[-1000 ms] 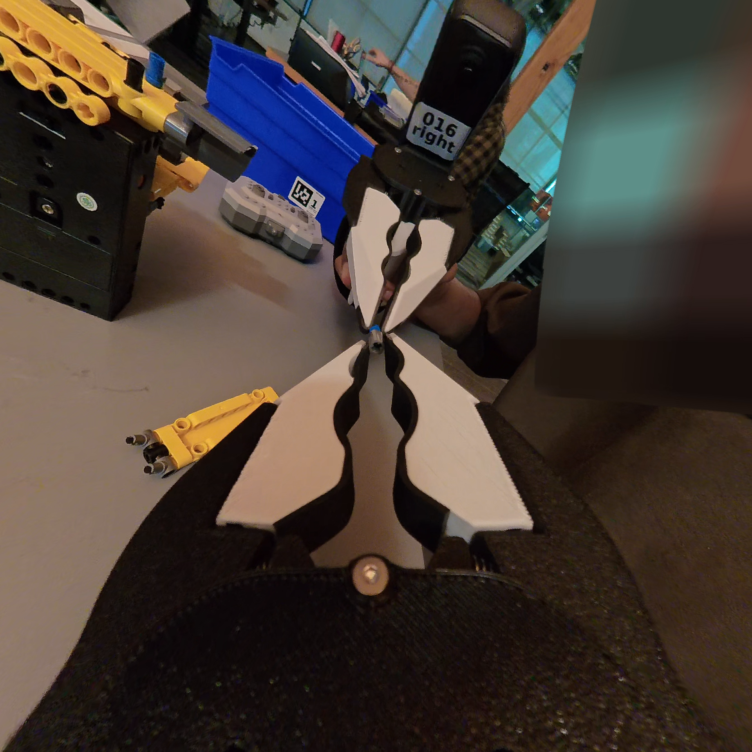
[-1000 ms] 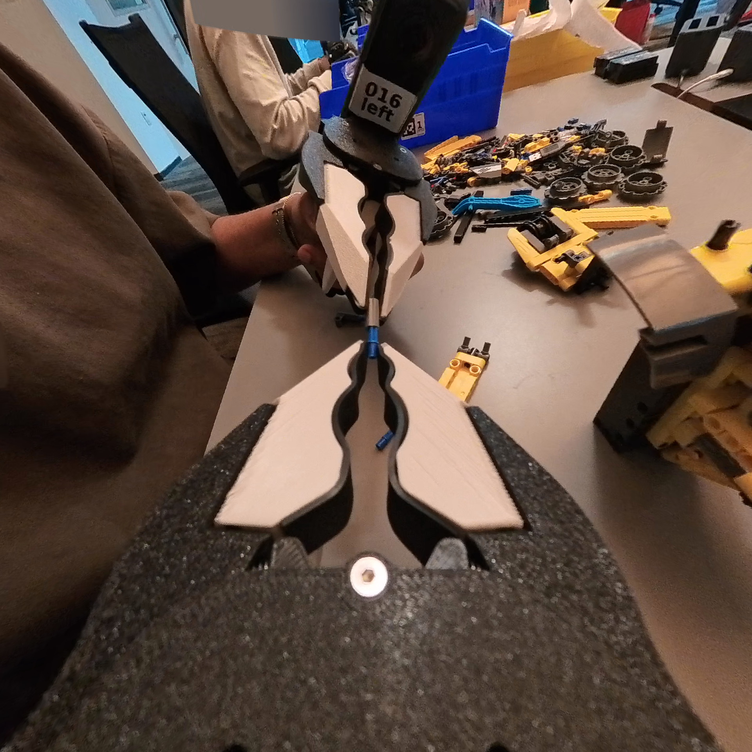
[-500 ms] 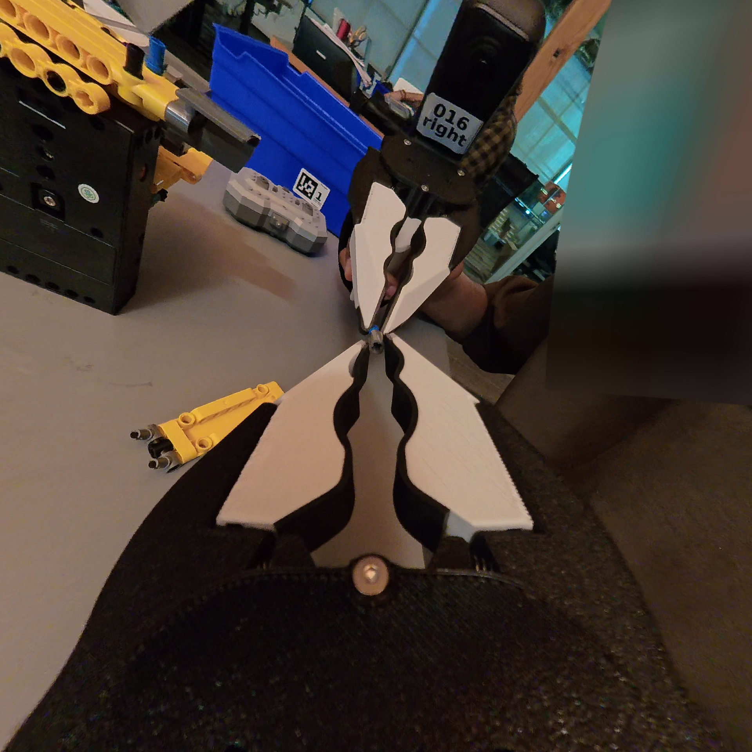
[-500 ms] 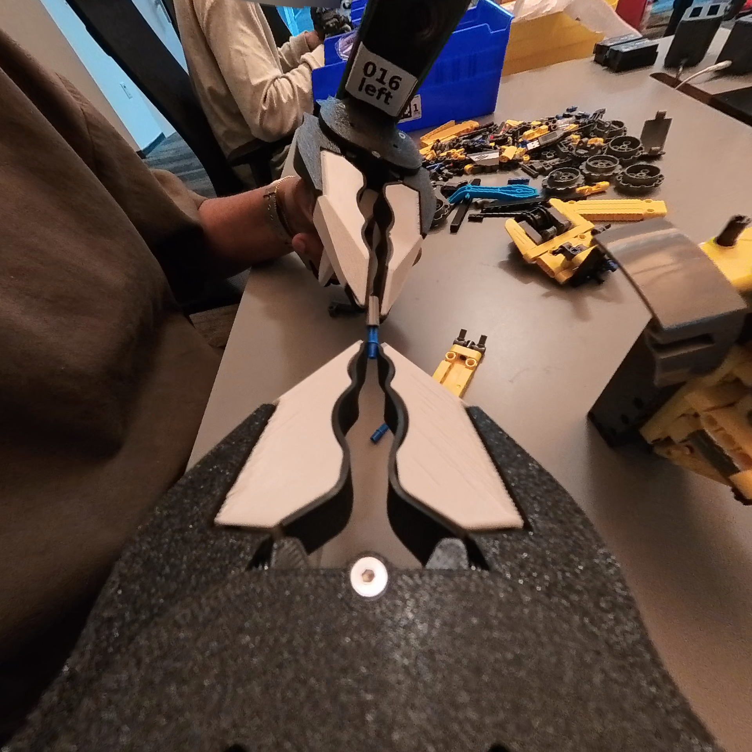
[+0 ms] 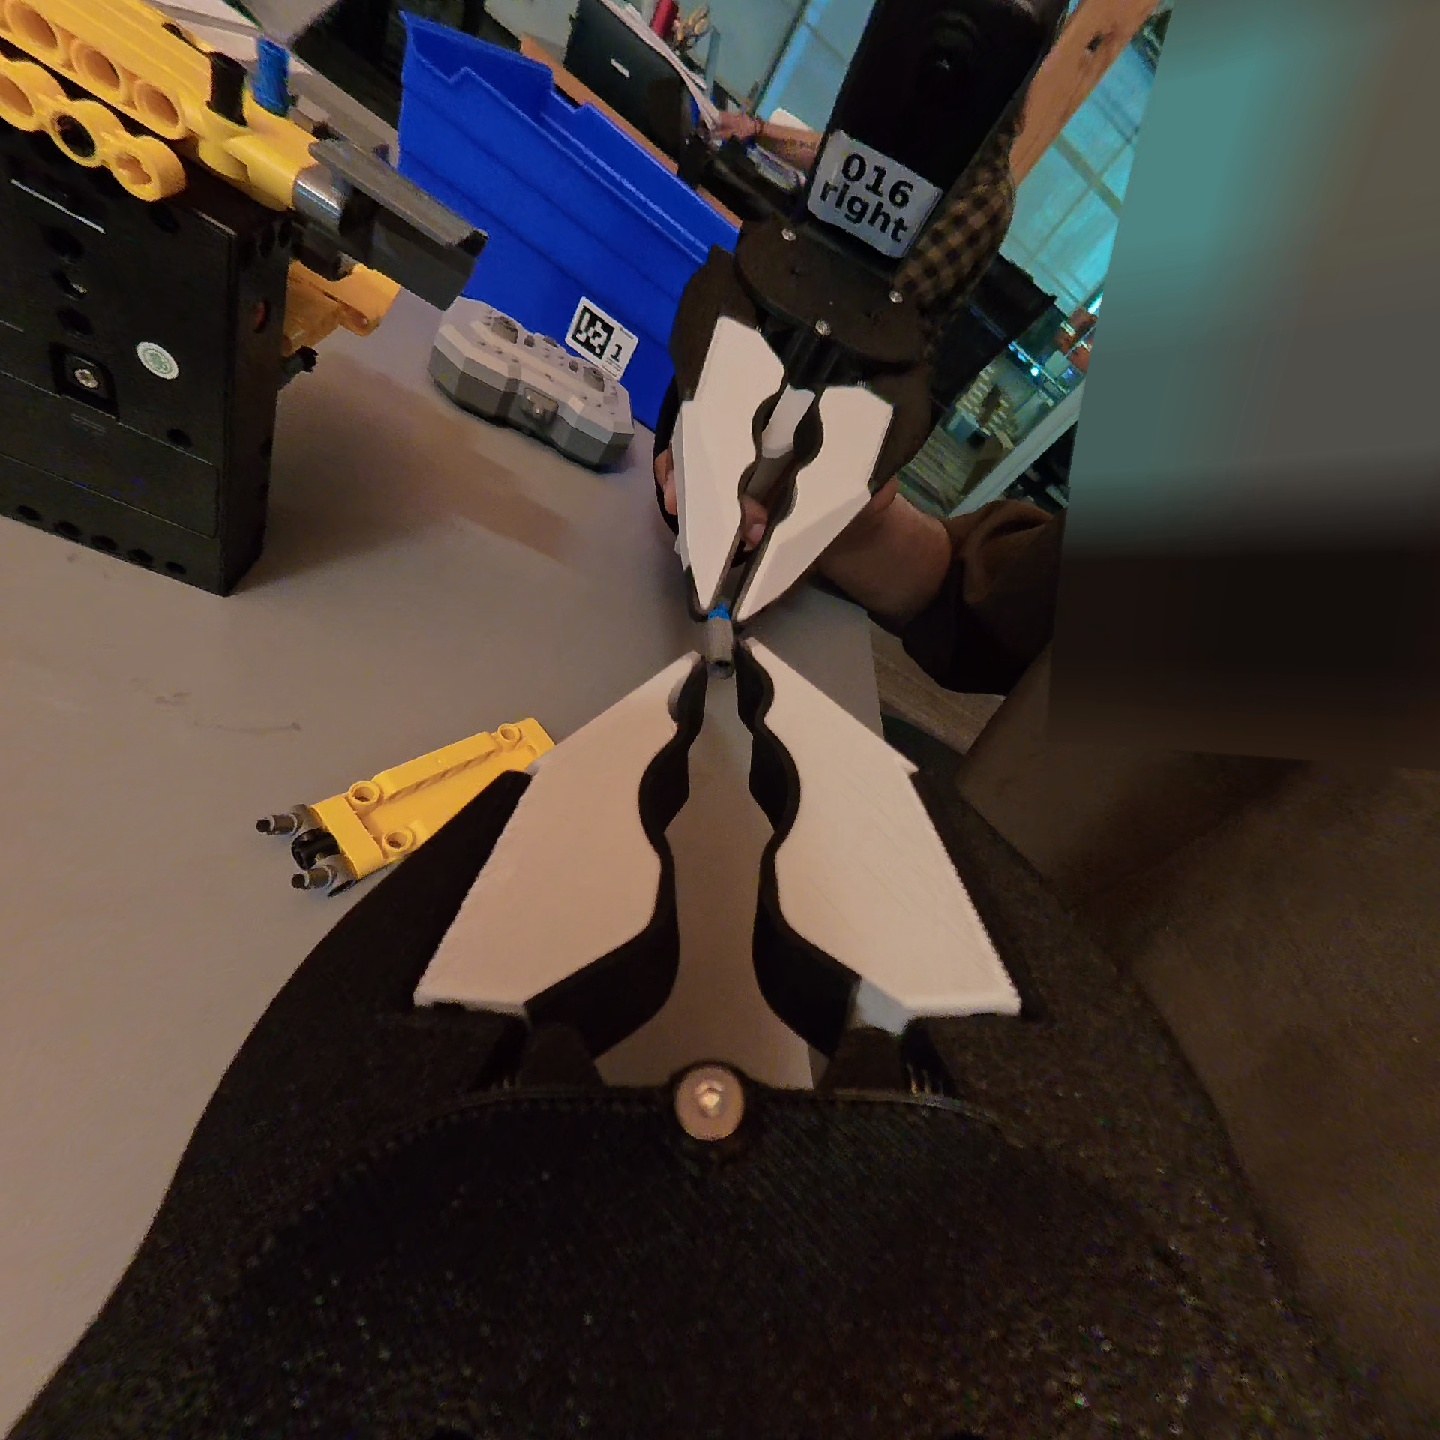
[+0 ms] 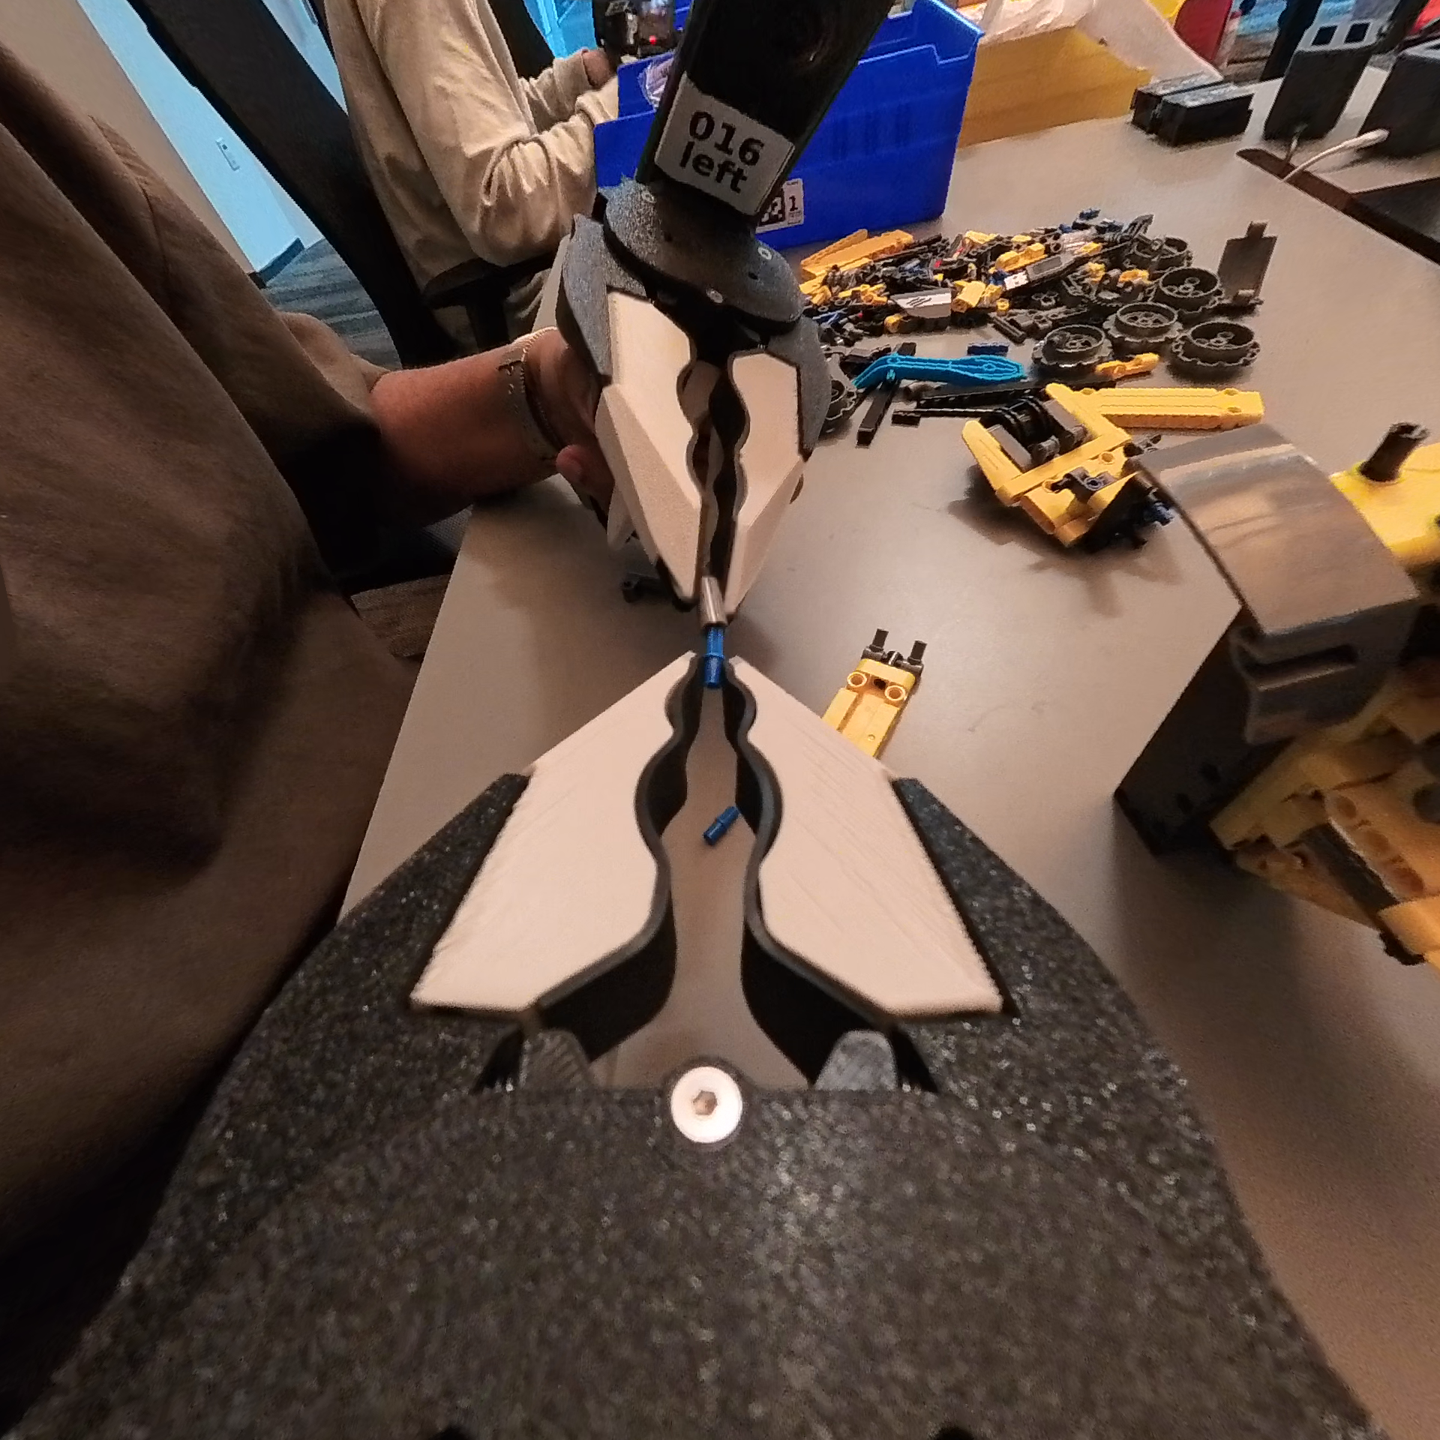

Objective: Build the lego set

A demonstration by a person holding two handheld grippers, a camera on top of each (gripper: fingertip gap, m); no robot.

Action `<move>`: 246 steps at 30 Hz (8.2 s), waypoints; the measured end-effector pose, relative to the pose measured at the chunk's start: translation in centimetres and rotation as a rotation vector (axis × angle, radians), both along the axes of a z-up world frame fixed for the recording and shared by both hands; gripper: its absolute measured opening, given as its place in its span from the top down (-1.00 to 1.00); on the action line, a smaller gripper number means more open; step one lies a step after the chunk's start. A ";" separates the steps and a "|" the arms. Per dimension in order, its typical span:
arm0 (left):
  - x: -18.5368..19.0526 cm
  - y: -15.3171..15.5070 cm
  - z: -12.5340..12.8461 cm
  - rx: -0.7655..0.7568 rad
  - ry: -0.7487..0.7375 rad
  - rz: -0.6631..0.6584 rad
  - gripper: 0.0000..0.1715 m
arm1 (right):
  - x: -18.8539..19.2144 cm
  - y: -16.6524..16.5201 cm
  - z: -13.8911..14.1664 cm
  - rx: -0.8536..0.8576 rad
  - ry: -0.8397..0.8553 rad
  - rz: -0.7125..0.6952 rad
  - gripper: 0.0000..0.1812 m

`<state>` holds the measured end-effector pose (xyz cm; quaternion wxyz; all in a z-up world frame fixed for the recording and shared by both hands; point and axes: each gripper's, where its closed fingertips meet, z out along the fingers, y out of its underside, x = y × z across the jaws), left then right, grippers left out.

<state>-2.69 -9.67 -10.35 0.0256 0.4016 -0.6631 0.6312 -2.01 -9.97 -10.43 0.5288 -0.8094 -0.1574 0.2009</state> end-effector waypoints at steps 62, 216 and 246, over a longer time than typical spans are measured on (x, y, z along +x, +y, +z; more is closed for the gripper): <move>0.0 -0.6 -1.4 0.027 0.057 -0.023 0.96 | 0.0 -0.6 -1.4 -0.032 -0.241 0.009 0.96; 0.6 0.1 0.9 -0.278 0.148 -0.012 0.98 | 0.0 1.2 1.4 0.377 -0.311 -0.087 0.63; 1.4 0.8 1.8 -0.039 -0.141 0.143 0.99 | 0.8 1.4 0.9 0.301 -0.182 -0.120 0.96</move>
